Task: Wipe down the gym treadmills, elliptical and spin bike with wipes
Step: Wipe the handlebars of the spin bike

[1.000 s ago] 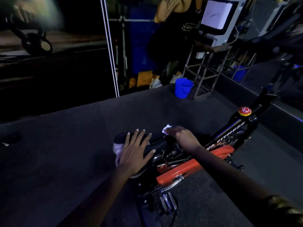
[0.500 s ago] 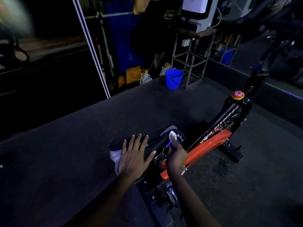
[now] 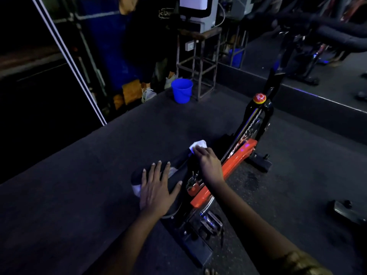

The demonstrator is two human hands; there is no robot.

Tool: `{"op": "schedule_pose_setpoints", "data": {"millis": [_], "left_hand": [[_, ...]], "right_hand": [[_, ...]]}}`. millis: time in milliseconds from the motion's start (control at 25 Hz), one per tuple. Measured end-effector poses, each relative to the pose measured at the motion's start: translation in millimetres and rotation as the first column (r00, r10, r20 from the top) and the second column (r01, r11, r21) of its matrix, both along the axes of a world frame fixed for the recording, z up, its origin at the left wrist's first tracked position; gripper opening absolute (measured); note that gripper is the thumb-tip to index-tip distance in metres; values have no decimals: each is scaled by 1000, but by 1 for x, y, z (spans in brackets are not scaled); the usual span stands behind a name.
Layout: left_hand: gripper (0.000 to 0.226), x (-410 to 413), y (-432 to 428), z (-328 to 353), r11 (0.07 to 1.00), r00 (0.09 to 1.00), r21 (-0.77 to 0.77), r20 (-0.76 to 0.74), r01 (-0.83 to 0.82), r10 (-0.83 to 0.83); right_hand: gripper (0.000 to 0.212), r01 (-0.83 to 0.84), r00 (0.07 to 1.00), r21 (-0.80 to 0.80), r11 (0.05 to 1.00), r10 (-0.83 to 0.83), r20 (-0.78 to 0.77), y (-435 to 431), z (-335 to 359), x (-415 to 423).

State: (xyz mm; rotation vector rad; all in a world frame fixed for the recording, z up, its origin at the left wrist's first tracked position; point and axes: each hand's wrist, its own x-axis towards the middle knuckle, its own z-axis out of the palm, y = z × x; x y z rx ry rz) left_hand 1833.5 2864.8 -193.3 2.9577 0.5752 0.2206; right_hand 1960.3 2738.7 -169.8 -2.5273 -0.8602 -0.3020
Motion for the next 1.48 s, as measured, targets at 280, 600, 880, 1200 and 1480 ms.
{"op": "schedule_pose_setpoints", "data": {"millis": [280,600,880,1200,1480], "left_hand": [[72,-1,1,2,999,1000,-38,19,22,-21],[79,-1,1,2,997,999,-74,0,39,-39],[67,0,3,3,992,998,-107,13,65,-65],[63,2,8,10,913,989,-398,144,87,-32],[53,66,-50,56,721,927,-602,340,344,-158]], "right_hand": [[41,-68,997,124,990,73,-31,5,-28,-76],[21,208,954,158,965,-165,-250,-1,9,1],[34,-33,999,166,986,28,35,6,-4,-49],[41,367,874,360,858,-185,-449,-29,24,-61],[34,459,882,488,742,-313,-353,-113,47,-28]]}}
